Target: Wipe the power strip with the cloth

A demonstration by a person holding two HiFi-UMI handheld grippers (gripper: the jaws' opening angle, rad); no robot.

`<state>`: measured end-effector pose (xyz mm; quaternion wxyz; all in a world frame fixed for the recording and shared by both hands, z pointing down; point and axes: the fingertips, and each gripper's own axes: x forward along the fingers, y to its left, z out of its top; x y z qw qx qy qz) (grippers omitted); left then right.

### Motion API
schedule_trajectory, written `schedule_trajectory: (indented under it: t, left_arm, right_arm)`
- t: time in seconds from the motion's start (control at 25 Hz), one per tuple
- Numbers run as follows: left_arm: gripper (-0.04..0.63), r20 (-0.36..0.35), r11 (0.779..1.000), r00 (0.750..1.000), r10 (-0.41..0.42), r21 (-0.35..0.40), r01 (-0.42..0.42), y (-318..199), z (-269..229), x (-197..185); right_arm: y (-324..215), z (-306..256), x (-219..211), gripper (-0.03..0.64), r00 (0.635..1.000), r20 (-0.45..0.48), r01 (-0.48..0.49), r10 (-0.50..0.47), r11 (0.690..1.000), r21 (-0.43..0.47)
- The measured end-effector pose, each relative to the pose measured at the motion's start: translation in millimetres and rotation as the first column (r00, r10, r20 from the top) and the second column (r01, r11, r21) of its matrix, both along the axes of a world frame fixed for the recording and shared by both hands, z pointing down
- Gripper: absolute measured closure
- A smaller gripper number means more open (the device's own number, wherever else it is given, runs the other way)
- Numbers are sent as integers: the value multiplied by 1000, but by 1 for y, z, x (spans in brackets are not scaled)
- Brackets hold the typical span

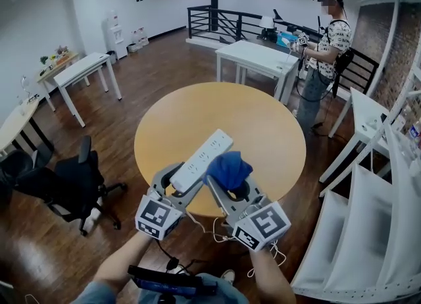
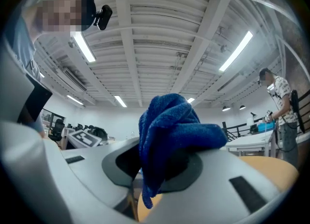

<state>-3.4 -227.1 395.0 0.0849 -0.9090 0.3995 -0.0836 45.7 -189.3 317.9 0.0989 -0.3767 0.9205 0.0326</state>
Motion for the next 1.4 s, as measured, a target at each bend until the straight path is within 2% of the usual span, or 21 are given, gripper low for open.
schedule_trajectory:
  t: [0.12, 0.28, 0.4, 0.52, 0.68, 0.84, 1.24, 1.4]
  left_arm:
    - [318, 50, 1000, 999, 3, 31, -5, 4, 2, 3]
    - [318, 90, 997, 996, 4, 70, -10, 5, 2, 5]
    - [318, 120, 994, 993, 4, 110, -17, 5, 1, 4]
    - [318, 134, 994, 991, -9, 108, -5, 9, 0, 2]
    - [318, 137, 991, 991, -8, 135, -11, 9, -2, -3]
    - [318, 128, 991, 992, -6, 130, -11, 12, -4, -2]
    - [318, 119, 994, 993, -3, 108, -10, 19, -5, -3]
    - [318, 130, 991, 991, 7, 128, -24, 21, -6, -3]
  right_arm:
    - [7, -16, -29, 529, 995, 31, 98, -98, 995, -9]
    - [10, -10, -69, 529, 979, 12, 204, -204, 977, -63]
    - [9, 0, -86, 529, 970, -3, 241, -243, 965, -101]
    - [10, 7, -94, 529, 966, -47, 249, -256, 962, -115]
    - [5, 5, -92, 529, 967, -87, 235, -241, 969, -81]
    - [-6, 0, -75, 529, 976, -62, 202, -207, 977, -70]
    - [-36, -31, -21, 529, 996, -70, 59, -59, 998, 4]
    - [-47, -42, 1, 529, 998, -65, 5, -3, 1000, 22]
